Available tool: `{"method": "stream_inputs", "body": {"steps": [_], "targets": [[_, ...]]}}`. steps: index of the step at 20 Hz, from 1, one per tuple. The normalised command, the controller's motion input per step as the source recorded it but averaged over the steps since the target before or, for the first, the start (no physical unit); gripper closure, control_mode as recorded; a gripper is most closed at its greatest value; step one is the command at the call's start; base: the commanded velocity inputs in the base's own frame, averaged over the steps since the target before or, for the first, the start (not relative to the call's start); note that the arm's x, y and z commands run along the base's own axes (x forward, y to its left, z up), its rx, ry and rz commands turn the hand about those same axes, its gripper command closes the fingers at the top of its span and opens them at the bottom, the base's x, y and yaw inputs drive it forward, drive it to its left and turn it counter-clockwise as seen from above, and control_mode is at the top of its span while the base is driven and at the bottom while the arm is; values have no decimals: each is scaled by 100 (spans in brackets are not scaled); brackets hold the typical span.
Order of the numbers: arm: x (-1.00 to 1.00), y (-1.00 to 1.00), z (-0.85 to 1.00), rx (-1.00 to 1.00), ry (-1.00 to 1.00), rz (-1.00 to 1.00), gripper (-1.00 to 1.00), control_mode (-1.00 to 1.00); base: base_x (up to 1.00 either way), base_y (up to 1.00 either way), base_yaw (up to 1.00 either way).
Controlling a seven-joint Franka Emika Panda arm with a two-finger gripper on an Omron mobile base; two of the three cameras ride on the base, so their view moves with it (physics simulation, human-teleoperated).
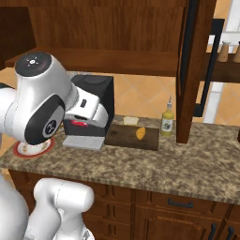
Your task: From the different types of pastries on the counter, select a croissant and place it on the cutting board. Then retrieve a jar of jam from the cabinet and place it alongside the croissant on the cutting board.
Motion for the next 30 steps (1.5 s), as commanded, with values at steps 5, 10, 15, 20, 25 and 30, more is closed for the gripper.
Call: {"method": "stream_inputs", "body": {"steps": [5, 10, 15, 20, 25, 30], "targets": [[35, -3, -35, -3, -6, 15, 100, -100, 0, 0, 0], [63, -13, 50, 8, 48, 9, 100, -100, 0, 0, 0], [49, 0, -27, -13, 17, 0, 100, -100, 0, 0, 0], [21, 0, -100, -23, -19, 2, 100, -100, 0, 0, 0], [51, -12, -23, -4, -13, 3, 100, -100, 0, 0, 0], [67, -16, -22, 0, 0, 5, 100, -100, 0, 0, 0]]}}
